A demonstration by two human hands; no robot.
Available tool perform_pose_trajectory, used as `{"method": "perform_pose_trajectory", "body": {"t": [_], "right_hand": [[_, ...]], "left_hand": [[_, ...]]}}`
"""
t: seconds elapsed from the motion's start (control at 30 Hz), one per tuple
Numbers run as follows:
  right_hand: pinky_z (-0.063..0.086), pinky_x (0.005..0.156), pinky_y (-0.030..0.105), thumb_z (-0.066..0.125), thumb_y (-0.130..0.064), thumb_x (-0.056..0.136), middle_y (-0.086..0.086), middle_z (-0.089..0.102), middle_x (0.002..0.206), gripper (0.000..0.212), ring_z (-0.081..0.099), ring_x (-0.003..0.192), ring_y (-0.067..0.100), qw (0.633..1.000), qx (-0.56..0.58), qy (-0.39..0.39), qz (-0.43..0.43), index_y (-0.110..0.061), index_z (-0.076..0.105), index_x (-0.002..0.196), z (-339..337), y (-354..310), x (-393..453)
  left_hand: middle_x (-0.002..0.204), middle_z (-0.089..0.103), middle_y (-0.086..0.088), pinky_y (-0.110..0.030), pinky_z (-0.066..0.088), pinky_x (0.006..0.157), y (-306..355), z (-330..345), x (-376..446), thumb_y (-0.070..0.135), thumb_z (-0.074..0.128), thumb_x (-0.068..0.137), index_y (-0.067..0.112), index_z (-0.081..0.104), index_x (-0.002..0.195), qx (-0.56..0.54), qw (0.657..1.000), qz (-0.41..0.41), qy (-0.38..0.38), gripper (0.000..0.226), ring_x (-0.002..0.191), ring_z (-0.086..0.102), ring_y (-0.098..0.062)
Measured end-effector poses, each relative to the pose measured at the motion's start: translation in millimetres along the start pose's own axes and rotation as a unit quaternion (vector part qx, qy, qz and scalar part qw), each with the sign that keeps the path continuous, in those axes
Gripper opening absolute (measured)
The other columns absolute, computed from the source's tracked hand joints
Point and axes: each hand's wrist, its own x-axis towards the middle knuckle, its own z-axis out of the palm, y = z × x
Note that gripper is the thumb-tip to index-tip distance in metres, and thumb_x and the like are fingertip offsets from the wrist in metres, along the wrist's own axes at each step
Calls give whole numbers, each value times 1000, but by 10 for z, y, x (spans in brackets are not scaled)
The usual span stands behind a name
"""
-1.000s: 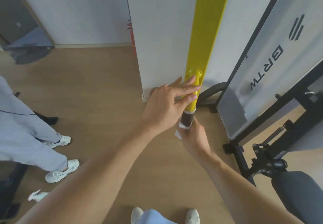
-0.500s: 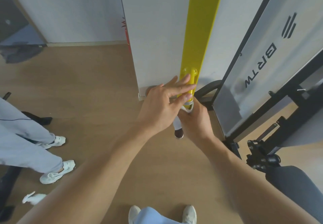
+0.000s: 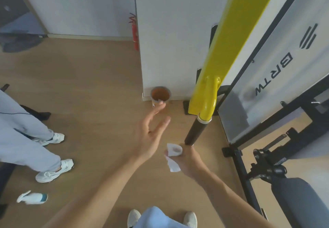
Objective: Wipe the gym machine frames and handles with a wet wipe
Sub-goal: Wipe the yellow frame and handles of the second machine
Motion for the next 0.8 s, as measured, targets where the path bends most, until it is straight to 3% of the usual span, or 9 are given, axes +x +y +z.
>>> {"method": "perform_pose_trajectory", "body": {"t": [0.1,0.2,0.3,0.37,0.47,0.57,0.63,0.7,0.8], "right_hand": [[49,52,23,82,-32,79,2,71,65,24,64,57,10,992,94,75,-23,-9,76,80,211,-441,58],[57,67,35,83,-45,70,5,77,85,40,72,77,17,985,143,90,-42,-14,74,93,369,-793,182],[60,80,45,79,-43,77,12,75,100,43,73,93,30,974,214,59,-33,-11,70,105,496,-996,367],[58,75,37,73,-36,87,14,74,106,36,73,96,29,960,276,34,-19,-9,69,110,544,-1092,477],[53,76,31,62,-40,94,6,75,104,34,69,92,19,938,344,30,-3,-13,71,113,529,-1187,666],[53,75,29,59,-42,94,3,76,98,37,70,89,17,923,379,68,10,-13,72,113,489,-1241,911],[53,73,26,59,-40,95,2,78,98,34,73,89,15,909,402,106,20,-13,72,111,468,-1265,1073],[52,72,26,59,-39,95,5,77,103,31,74,92,16,892,430,137,17,-14,73,109,426,-1305,1252],[56,70,29,61,-34,95,8,75,103,28,73,93,20,857,469,212,26,-11,72,105,318,-1443,1484]], "left_hand": [[129,67,19,-41,43,114,-346,-352,22,68,69,73,37,62,129,-42,991,-125,9,64,123,60,1],[116,75,13,-46,50,105,-486,-638,47,79,72,60,41,66,120,-71,977,-187,-71,72,111,69,-6],[103,77,9,-34,55,90,-531,-822,121,65,81,64,39,68,114,-58,970,-194,-137,58,97,73,-11],[91,78,11,-24,54,77,-554,-868,255,55,80,73,35,73,100,-30,978,-177,-111,34,86,72,-9],[89,78,9,-35,59,82,-654,-921,560,55,73,79,38,77,94,-55,981,-178,-58,23,88,74,-18],[89,80,2,-41,60,87,-752,-962,961,41,69,91,27,78,94,-62,980,-184,-34,17,86,76,-21],[81,79,0,-30,58,79,-778,-957,1248,35,67,94,19,77,91,-54,982,-178,-42,20,80,75,-17],[73,75,5,-15,50,67,-773,-894,1568,34,68,93,18,77,93,-52,982,-173,-60,19,67,68,-3],[75,75,11,-12,50,64,-777,-747,2069,31,69,93,22,76,98,-43,981,-162,-98,13,63,63,3]]}}
